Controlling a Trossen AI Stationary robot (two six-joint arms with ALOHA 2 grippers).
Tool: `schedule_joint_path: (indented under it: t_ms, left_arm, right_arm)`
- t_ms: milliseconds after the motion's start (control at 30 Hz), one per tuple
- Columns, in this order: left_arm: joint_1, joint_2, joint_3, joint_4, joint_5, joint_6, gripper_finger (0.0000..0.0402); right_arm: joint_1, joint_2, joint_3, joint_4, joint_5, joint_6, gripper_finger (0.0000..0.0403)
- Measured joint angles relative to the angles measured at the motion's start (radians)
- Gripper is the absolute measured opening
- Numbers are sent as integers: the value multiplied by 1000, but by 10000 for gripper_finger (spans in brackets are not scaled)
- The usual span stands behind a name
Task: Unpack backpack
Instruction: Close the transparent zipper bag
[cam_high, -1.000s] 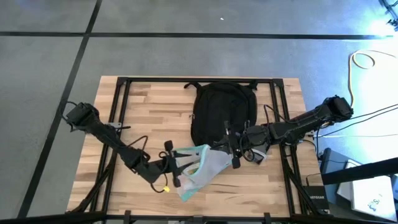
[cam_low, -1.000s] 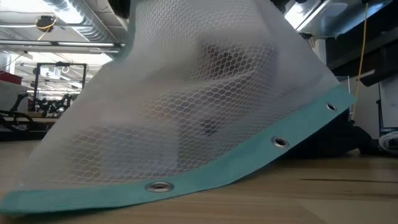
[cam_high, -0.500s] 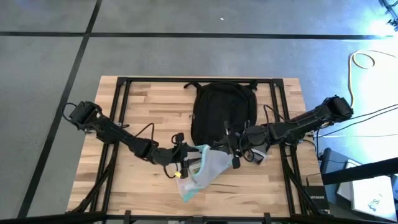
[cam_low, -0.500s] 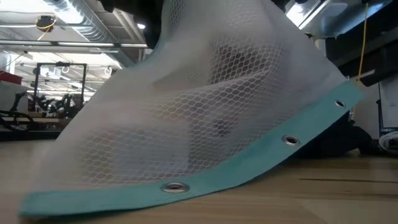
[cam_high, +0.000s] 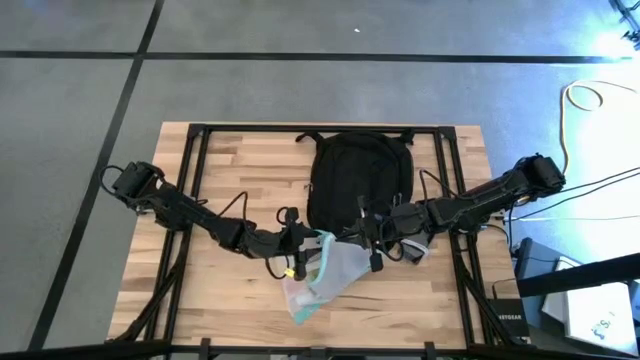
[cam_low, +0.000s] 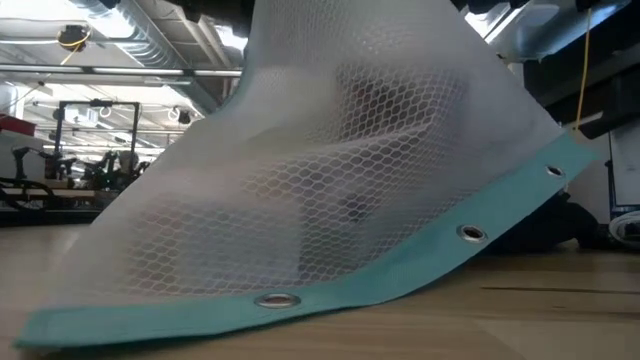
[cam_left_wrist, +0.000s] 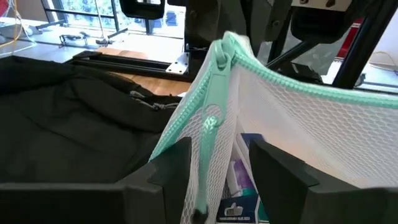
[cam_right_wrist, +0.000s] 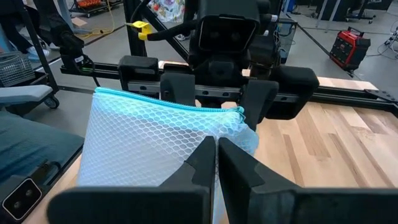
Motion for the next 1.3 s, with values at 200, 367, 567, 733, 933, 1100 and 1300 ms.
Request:
schedule_joint_path:
  t_ms: [200, 367, 567, 733, 933, 1100, 1300]
  left_arm:
    - [-1, 0, 0, -6, 24, 17, 121]
    - [-2, 0, 0, -6, 68, 54, 70]
    - [-2, 0, 0, -6, 67, 77, 5]
    - [-8, -23, 0, -17, 64, 126, 0]
    - [-38, -95, 0, -63, -21, 266, 0]
    - [-68, -118, 0, -187, -65, 393, 0]
    - [-85, -117, 0, -281, -196, 384, 0]
  right_arm:
    - [0, 0, 0, 0, 0, 1, 0]
    - [0, 0, 0, 0, 1, 1, 0]
    - [0, 0, 0, -1, 3, 2, 0]
    - [0, 0, 0, -11, 9, 29, 0]
    - [0, 0, 0, -18, 9, 30, 0]
    - [0, 0, 0, -11, 10, 23, 0]
    - [0, 0, -1, -10, 11, 22, 0]
